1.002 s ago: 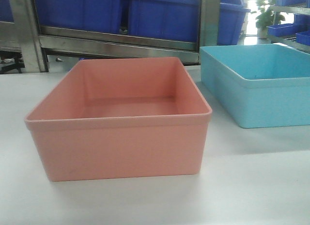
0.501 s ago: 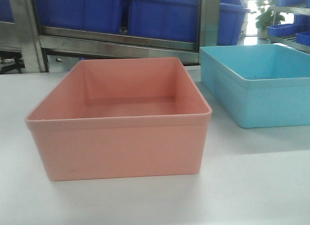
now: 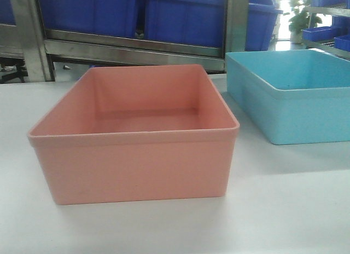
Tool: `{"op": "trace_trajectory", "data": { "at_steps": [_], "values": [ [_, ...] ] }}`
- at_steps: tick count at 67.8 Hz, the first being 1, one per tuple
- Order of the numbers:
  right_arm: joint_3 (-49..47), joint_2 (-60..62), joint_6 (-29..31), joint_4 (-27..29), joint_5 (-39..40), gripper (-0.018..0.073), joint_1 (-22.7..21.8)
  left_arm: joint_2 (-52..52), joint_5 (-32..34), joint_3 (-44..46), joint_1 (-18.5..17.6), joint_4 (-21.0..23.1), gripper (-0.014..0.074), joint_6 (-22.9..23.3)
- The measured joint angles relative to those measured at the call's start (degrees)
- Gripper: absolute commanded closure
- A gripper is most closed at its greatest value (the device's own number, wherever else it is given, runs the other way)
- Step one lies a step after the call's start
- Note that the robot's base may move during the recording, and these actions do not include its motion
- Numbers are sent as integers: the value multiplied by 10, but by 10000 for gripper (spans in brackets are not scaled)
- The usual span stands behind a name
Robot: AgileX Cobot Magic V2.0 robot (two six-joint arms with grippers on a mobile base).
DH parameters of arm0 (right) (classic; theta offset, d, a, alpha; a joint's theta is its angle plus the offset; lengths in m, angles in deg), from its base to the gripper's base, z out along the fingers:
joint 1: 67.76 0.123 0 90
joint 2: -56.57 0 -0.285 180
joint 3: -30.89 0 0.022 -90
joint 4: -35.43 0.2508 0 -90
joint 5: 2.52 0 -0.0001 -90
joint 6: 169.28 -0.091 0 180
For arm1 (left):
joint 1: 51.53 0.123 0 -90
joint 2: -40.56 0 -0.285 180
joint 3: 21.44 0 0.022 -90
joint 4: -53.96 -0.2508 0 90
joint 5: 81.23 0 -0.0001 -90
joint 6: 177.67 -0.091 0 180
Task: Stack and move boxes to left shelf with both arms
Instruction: 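Lower the right gripper onto the wall of the light-blue bin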
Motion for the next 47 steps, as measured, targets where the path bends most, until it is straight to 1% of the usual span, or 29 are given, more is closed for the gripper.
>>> {"op": "trace_trajectory", "data": {
  "at_steps": [8, 14, 17, 24, 29, 36, 47],
  "values": [
    [-86, -91, 0, 0, -61, -34, -22, 0, 0, 0, 0, 0, 604, 0],
    [-157, -166, 8, 0, -136, -34, -57, 0, 0, 0, 0, 0, 604, 0],
    [-196, -207, 23, 1, -169, -34, -74, 0, 0, 0, 0, 0, 604, 0],
    [-286, -302, 83, 4, -243, -34, -118, 0, 0, 0, 0, 0, 604, -1],
    [-345, -363, 120, 5, -256, -34, -135, 0, 0, 0, 0, 0, 604, -1],
    [-410, -434, 150, 5, -258, -34, -148, 0, 0, 0, 0, 0, 604, -1],
    [-455, -500, 205, 15, -202, -34, -149, 0, 0, 0, 0, 0, 604, -1]
  ]
}}
